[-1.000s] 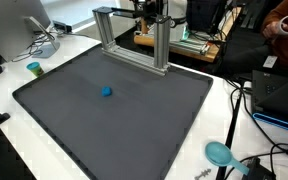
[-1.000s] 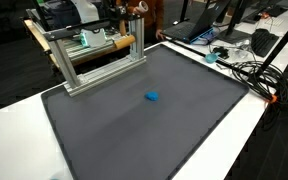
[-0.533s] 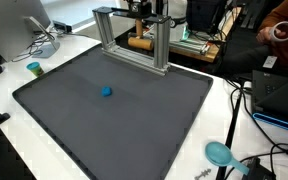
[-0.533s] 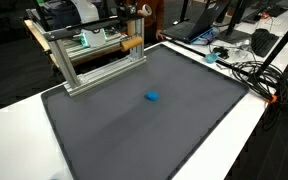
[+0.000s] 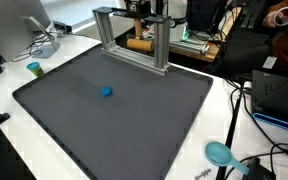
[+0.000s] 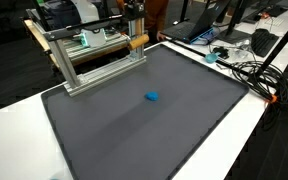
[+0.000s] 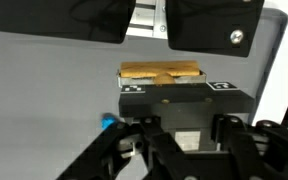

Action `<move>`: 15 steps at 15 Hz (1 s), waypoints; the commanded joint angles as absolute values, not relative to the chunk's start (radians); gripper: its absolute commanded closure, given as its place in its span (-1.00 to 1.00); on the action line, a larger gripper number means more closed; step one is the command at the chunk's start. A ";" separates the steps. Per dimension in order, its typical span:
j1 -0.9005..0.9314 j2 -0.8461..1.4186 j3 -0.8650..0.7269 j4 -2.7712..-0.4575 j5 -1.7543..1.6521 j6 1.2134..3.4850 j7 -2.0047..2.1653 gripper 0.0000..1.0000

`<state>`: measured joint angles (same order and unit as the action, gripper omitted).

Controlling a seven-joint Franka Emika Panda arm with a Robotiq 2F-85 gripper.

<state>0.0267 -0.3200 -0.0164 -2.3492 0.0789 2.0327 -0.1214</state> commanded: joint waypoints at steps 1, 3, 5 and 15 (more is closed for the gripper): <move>0.012 -0.299 0.003 -2.345 0.042 2.082 -0.047 0.55; -0.008 -0.263 0.027 -2.328 -0.039 2.162 0.048 0.55; -0.032 -0.226 0.043 -2.306 -0.131 2.230 0.157 0.55; -0.055 0.088 -0.020 -2.002 -0.136 2.311 0.279 0.55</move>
